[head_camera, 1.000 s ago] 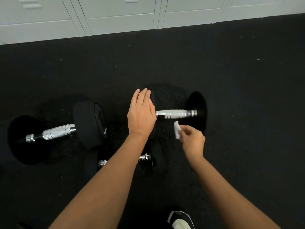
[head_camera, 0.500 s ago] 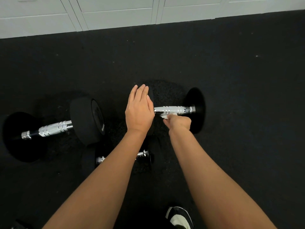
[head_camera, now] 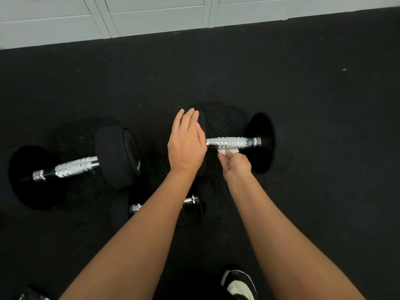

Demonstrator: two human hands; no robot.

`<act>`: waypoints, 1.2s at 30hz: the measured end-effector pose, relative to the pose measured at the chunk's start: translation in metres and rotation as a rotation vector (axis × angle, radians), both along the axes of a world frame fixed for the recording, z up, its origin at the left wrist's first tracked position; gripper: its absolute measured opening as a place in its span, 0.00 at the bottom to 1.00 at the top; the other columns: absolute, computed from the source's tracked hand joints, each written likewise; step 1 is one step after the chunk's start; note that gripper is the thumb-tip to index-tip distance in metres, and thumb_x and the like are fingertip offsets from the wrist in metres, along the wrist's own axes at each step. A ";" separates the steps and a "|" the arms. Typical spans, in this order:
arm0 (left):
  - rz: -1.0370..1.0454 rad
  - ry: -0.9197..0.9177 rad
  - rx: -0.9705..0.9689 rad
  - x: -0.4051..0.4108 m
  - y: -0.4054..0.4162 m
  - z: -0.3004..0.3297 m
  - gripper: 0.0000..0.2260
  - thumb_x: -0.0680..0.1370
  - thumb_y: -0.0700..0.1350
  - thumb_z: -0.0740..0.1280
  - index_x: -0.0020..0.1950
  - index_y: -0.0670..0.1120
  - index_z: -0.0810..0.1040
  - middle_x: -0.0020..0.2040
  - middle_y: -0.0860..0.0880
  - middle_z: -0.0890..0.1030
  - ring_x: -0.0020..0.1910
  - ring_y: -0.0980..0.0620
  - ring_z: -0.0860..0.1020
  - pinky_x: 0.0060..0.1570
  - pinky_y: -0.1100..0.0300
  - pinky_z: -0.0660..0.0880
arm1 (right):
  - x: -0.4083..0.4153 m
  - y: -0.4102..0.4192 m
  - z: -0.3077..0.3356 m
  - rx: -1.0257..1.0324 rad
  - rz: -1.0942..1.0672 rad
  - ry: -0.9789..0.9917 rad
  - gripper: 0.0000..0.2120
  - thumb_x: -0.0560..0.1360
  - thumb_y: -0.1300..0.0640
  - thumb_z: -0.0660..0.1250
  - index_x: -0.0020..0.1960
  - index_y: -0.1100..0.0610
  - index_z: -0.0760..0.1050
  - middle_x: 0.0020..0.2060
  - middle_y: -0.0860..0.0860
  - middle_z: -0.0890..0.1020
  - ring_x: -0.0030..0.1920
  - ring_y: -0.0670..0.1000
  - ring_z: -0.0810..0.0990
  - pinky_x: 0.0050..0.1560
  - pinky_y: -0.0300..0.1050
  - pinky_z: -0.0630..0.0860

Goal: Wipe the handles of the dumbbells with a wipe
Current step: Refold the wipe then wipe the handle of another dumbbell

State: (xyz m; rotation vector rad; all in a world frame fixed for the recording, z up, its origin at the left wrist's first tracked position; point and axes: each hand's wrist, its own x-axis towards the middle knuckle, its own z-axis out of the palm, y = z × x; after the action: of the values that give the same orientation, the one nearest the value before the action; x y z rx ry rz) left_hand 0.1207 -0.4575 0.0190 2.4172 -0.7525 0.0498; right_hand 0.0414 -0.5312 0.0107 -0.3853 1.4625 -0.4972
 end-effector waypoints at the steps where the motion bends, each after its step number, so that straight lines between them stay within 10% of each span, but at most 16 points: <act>1: 0.002 0.001 -0.008 0.000 0.001 0.000 0.21 0.79 0.45 0.49 0.64 0.41 0.75 0.63 0.48 0.77 0.68 0.47 0.69 0.61 0.52 0.73 | -0.002 -0.001 -0.001 0.014 -0.018 -0.032 0.13 0.77 0.70 0.59 0.61 0.64 0.70 0.54 0.61 0.78 0.52 0.55 0.80 0.55 0.46 0.78; 26: 0.007 -0.009 -0.031 0.000 0.001 -0.001 0.20 0.79 0.44 0.50 0.64 0.41 0.76 0.63 0.48 0.77 0.68 0.48 0.69 0.61 0.53 0.73 | -0.011 -0.028 0.018 0.301 0.161 -0.140 0.17 0.77 0.74 0.56 0.65 0.70 0.68 0.61 0.64 0.75 0.62 0.61 0.75 0.61 0.46 0.73; 36: 0.008 0.010 -0.024 0.001 0.001 0.000 0.21 0.79 0.45 0.49 0.64 0.41 0.75 0.63 0.48 0.77 0.68 0.48 0.69 0.61 0.53 0.74 | -0.009 -0.029 0.036 0.255 0.304 -0.085 0.14 0.77 0.73 0.56 0.61 0.72 0.69 0.57 0.66 0.77 0.57 0.62 0.79 0.49 0.44 0.79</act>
State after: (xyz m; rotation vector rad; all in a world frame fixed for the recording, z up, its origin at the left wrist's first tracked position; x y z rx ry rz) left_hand 0.1218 -0.4570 0.0188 2.3957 -0.7339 0.0494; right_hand 0.0328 -0.5606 0.0469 -0.3701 1.3363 -0.0801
